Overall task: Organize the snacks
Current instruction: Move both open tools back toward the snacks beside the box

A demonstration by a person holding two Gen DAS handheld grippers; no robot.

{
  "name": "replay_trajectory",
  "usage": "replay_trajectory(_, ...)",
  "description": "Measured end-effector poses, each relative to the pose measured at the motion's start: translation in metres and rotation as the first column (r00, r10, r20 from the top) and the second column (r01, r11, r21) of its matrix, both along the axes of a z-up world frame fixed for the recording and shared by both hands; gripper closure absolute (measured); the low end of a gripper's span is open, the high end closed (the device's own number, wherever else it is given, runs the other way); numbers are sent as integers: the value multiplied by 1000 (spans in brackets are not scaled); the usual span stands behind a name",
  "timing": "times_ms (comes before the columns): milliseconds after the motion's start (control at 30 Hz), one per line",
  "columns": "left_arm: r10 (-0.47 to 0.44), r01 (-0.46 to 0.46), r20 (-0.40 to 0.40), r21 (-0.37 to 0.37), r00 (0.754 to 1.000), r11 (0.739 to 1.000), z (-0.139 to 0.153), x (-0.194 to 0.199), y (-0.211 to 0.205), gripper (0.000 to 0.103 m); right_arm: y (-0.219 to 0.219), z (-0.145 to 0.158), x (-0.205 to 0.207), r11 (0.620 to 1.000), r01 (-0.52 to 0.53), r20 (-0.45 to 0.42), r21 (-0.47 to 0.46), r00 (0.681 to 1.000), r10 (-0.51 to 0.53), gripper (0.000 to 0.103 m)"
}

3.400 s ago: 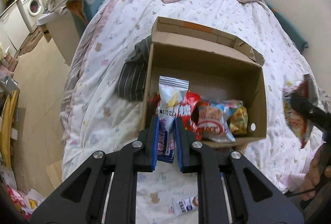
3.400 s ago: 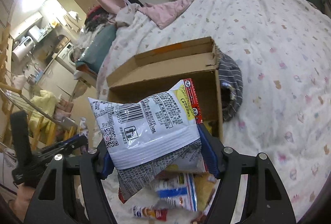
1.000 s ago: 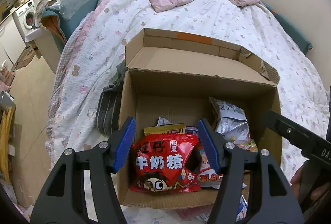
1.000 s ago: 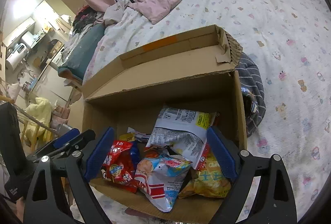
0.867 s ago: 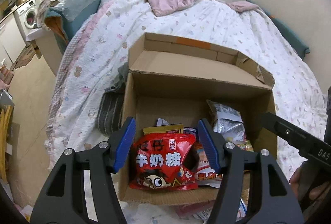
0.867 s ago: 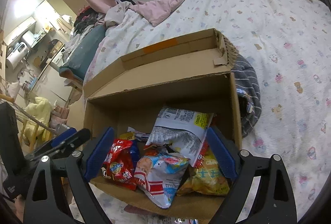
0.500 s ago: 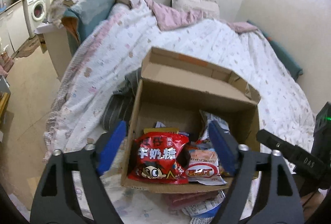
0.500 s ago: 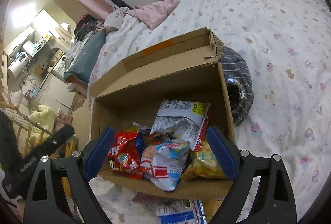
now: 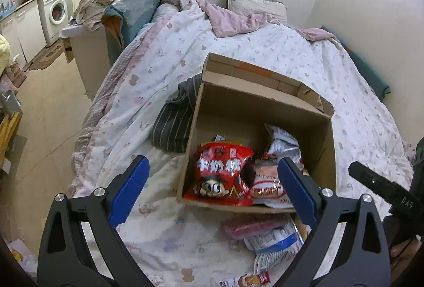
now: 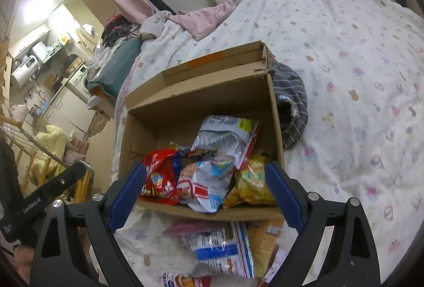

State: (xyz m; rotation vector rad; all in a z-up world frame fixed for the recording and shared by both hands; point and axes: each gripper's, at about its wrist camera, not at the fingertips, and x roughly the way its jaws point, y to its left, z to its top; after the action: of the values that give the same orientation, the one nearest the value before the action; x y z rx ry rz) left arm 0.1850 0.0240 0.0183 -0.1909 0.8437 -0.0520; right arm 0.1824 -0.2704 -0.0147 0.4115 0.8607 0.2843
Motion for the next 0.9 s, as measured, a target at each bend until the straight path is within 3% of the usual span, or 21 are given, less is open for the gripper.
replay_trajectory(467,-48,46,-58,-41,997,998,-4,-43,-15,7,0,-6,-53,999,-35,-35,4,999,35,10)
replay_trajectory(767,-73,79,-134,39,988,996,-28,-45,-32,7,-19,-41,-61,999,-24,-158,27,987,28,10)
replay_trajectory(900,-71,76,-192,17,979,997,-42,-39,-30,7,-39,-62,-65,999,16,-235,30,972,-8,10)
